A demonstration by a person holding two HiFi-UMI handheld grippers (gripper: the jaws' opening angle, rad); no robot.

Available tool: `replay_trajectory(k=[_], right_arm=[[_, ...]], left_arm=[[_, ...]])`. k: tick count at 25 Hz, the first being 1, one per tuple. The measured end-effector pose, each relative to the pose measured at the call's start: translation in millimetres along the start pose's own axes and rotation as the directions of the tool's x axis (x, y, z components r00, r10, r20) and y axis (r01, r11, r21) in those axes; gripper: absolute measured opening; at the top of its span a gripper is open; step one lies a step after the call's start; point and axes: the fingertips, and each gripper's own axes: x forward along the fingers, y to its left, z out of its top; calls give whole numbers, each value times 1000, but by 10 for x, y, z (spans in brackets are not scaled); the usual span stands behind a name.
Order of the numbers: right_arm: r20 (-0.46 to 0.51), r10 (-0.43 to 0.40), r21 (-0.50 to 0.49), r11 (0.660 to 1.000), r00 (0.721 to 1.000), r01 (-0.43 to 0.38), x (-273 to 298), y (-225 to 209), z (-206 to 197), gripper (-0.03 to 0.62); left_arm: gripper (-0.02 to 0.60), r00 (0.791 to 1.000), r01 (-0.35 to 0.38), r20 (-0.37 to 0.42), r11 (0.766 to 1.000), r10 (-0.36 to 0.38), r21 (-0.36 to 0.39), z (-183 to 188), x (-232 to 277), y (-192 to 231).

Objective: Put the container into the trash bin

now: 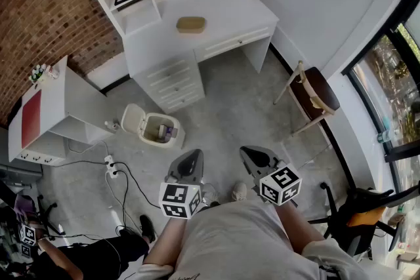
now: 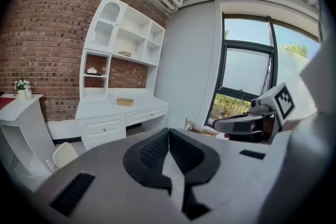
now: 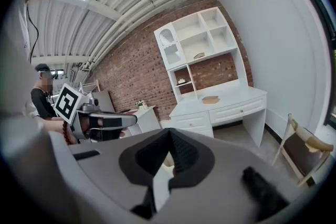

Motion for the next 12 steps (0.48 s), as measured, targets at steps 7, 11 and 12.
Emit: replay_trajectory(k=[7,11,12], right_arm=[[7,8,-6,1000,1000,-8,131,17,89,26],[2,12,-17,1000,1000,-12,173,77,106,26],[1,11,-16,1000,1000,-11,186,89,107,26]], left_arm=[[15,1000,1,5,1000,-1,-4,30,33,71],[15,1000,4,8,1000,-4,-9,38,7,110],[15,1000,6,7,1000,-5,-9,40,1,125]])
